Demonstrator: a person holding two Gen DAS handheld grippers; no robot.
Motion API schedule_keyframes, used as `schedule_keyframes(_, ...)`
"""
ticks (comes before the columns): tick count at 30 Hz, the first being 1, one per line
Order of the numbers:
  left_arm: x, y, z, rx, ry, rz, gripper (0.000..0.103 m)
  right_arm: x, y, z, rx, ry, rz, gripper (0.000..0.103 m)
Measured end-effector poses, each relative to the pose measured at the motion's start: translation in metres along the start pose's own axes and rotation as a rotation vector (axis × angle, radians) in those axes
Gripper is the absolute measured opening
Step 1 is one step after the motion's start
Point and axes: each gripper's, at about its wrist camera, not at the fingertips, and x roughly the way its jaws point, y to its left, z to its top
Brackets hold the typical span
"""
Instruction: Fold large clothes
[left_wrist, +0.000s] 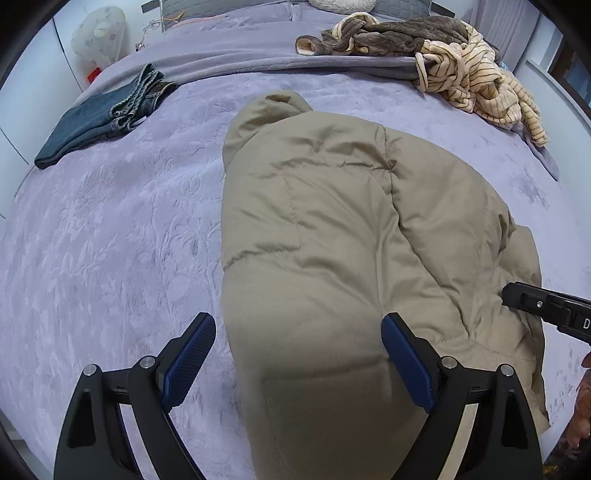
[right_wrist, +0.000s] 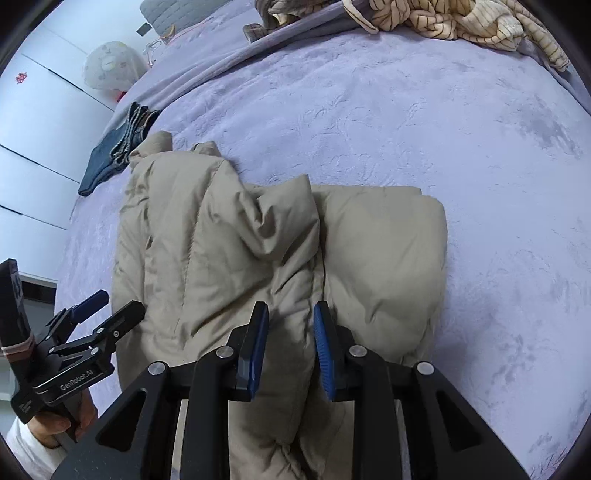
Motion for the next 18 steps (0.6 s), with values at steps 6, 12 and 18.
schedule_keyframes(6, -0.015, 0.006, -0.029, -0.028, 0.015, -0.004, 0.098, -0.023, 0.021, -0.039, -0.039, 0.010, 0.001, 0.028)
schedule_keyframes(12, -0.020, 0.014, -0.056, -0.055, 0.051, -0.008, 0.103, -0.030, 0.027, -0.074, -0.045, 0.033, -0.010, 0.032)
schedule_keyframes(18, -0.031, 0.019, -0.071, -0.045, 0.041, 0.045, 0.103, -0.010, 0.023, -0.099, -0.038, 0.092, -0.071, 0.031)
